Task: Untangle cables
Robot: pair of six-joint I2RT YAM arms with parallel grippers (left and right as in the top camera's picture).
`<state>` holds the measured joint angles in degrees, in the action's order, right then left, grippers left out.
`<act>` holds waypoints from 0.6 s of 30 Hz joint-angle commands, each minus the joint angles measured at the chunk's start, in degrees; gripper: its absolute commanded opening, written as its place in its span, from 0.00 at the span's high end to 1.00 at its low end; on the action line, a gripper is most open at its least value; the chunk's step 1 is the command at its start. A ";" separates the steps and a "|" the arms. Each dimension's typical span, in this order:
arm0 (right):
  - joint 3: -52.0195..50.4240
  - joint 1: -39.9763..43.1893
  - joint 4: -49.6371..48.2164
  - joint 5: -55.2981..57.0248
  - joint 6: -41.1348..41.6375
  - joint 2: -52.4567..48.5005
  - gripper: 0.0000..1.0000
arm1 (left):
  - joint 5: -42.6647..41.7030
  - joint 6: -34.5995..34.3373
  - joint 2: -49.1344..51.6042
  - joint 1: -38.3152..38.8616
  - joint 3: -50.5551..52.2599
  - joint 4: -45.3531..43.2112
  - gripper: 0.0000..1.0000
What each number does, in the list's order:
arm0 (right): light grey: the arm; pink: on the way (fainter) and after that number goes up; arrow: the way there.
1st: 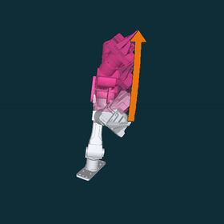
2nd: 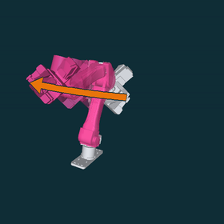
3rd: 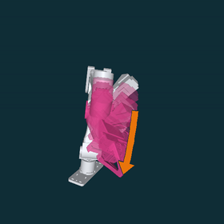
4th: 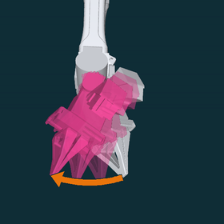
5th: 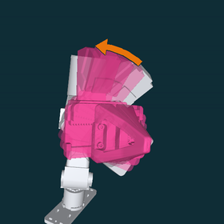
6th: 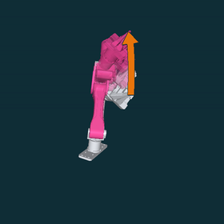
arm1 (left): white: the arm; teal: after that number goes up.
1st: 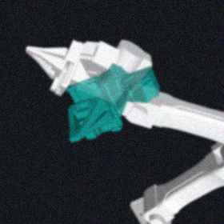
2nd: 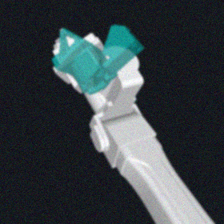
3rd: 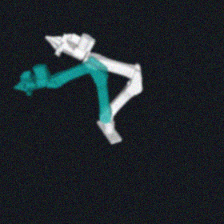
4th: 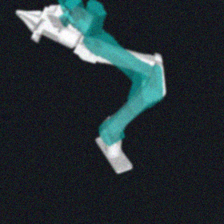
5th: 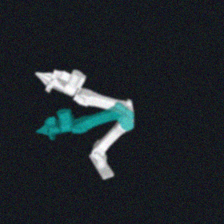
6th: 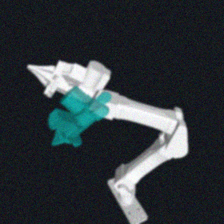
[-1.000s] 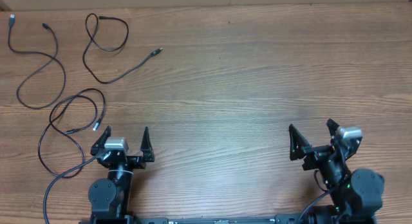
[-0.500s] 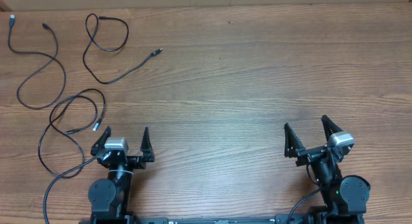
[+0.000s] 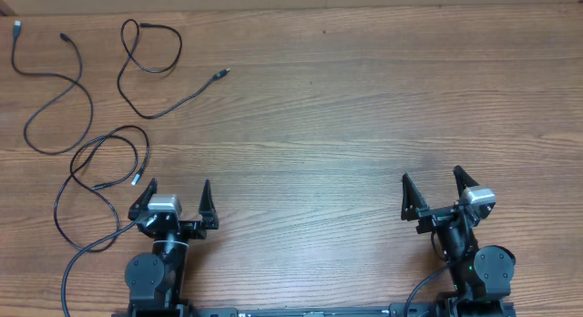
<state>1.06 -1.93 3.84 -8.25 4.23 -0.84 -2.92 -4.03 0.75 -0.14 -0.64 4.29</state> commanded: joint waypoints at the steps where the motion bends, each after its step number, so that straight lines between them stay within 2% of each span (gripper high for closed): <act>1: -0.63 -0.31 0.48 2.12 -0.28 0.72 0.00 | 0.15 0.63 -0.50 -0.31 0.37 -0.02 0.00; 6: -0.61 -0.31 0.52 2.21 -0.33 0.72 0.00 | 0.15 0.63 -0.50 -0.31 0.37 -0.02 0.01; 13: -0.63 -0.31 0.48 0.74 -9.31 0.72 0.00 | 0.15 0.63 -0.50 -0.31 0.37 -0.02 0.01; 18: -0.63 -0.31 0.50 0.70 -9.22 0.72 0.00 | 0.15 0.63 -0.50 -0.31 0.37 -0.02 0.00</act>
<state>1.06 -1.93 4.40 -7.25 -3.25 -0.84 -2.92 -4.03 0.75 -0.14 -0.64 4.29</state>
